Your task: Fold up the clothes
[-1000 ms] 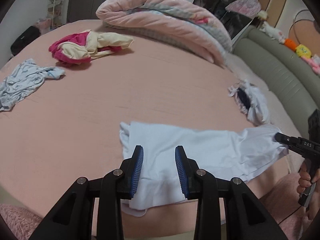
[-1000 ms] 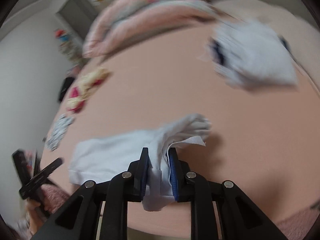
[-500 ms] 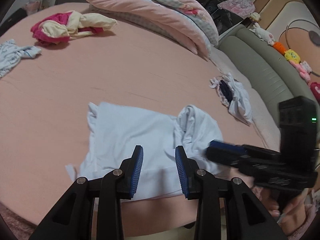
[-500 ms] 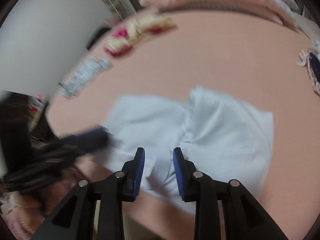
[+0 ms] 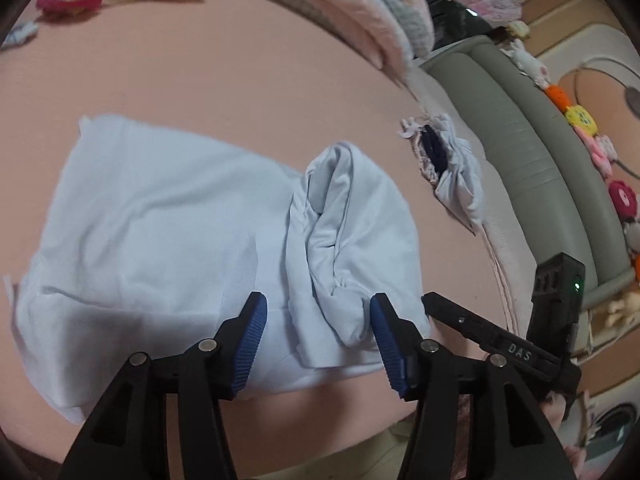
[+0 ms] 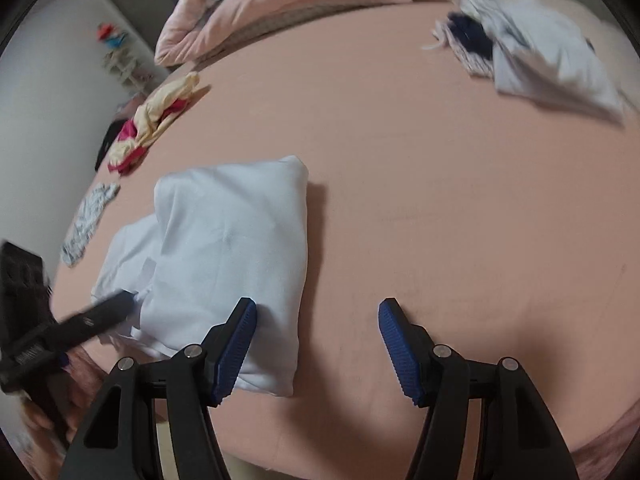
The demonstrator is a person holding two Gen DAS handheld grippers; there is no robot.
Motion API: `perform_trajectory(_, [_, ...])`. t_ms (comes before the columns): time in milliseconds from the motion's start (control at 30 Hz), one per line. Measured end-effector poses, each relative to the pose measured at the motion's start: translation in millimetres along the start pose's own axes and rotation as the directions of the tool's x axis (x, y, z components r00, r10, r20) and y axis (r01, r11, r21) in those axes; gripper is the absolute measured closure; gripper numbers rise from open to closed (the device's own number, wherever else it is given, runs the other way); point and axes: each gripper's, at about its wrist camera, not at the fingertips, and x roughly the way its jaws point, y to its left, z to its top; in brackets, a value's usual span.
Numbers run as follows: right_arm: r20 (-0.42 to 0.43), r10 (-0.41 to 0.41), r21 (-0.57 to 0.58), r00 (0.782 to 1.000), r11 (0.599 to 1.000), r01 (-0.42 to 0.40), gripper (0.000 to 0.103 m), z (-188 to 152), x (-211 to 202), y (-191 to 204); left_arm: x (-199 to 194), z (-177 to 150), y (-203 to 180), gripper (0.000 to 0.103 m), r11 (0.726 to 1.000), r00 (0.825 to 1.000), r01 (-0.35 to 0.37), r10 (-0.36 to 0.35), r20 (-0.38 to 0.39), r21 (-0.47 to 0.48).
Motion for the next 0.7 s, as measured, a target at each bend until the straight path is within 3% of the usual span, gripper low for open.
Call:
perform_trajectory(133, [0.036,-0.050,-0.030,0.998,0.998,0.051,0.040,5,-7,2,12,5,-11,0.053,0.999,0.999,0.023,-0.024,-0.035,-0.039])
perform_trajectory(267, [0.042,-0.015,0.053,0.999,0.998,0.013,0.040,12,-10,-15,20,5,-31,0.054,0.997,0.998,-0.056,0.058,-0.020,0.060])
perform_trajectory(300, [0.030,0.005,0.081,1.000,0.997,-0.007,0.040,13,-7,-20,21,4,-37,0.069,0.993,0.997,-0.076,0.076,-0.005,0.095])
perform_trajectory(333, [0.018,0.015,0.097,1.000,0.995,-0.017,0.040,14,-4,-23,23,2,-44,0.077,0.984,0.994,-0.113,0.113,0.006,0.137])
perform_trajectory(367, [0.010,0.018,0.106,1.000,0.994,-0.019,0.040,14,-1,-24,24,1,-51,0.078,0.974,0.989,-0.147,0.146,0.018,0.175])
perform_trajectory(533, [0.004,-0.014,0.092,1.000,0.996,0.014,0.040,14,4,-25,-11,6,-60,0.084,0.960,0.978,-0.194,0.173,0.116,0.202])
perform_trajectory(700, [0.020,-0.028,0.035,0.999,0.999,0.027,0.040,18,7,-11,-59,14,-45,0.084,0.937,0.951,-0.285,0.250,0.181,0.201])
